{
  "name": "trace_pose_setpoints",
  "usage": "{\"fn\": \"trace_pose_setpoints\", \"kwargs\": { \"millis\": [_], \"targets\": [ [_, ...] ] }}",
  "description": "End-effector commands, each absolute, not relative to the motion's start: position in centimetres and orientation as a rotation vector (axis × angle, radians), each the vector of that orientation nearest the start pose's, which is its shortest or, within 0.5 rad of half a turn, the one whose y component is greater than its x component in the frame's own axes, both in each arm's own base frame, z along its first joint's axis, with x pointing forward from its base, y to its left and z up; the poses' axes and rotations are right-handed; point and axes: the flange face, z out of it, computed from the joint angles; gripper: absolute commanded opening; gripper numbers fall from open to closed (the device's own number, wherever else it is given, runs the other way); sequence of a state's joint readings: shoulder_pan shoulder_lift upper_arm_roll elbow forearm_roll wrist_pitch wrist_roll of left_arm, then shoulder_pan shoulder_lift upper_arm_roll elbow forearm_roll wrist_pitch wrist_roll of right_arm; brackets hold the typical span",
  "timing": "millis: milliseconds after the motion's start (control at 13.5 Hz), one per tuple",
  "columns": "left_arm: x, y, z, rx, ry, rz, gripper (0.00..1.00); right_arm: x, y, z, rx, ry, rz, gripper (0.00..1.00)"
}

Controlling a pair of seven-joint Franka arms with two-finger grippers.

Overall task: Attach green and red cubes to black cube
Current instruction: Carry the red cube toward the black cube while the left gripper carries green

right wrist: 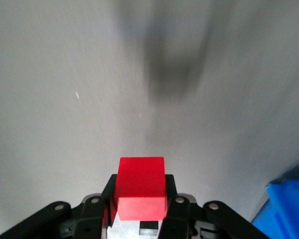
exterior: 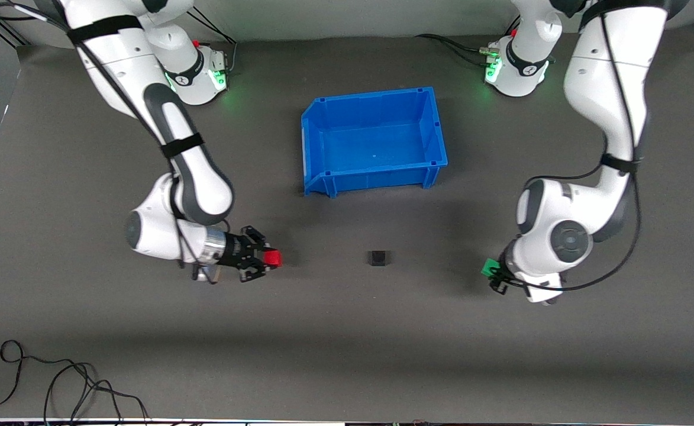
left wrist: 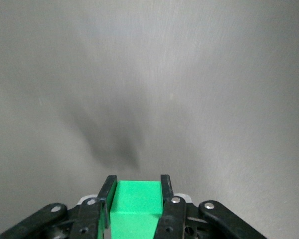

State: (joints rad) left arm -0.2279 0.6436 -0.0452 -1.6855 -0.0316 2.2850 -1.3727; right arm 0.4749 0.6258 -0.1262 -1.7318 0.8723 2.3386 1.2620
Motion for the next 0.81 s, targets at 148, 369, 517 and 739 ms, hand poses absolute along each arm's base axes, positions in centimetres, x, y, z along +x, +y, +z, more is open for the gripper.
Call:
{"fn": "trace_pose_setpoints", "kwargs": {
  "millis": [148,369,517,739],
  "targets": [
    [64.3,-23.8,21.7,-2.478,-2.056,0.232,0.00,62.0,34.1,19.6,-1.909,1.940,0.478,0.16],
    [63.8,-26.0,21.1,-2.322,-2.284,0.238,0.00,61.7,38.2,19.3,-1.823,2.006,0.468,0.16],
    [62.8,-28.8,20.5,-2.292,-2.323,0.232,0.00,61.9,39.4,18.9,-1.783,2.031,0.464,0.16],
    [61.5,-31.9,19.7,-2.266,-2.367,0.212,0.00,61.9,41.6,17.7,-1.753,2.051,0.472,0.16]
  ]
}}
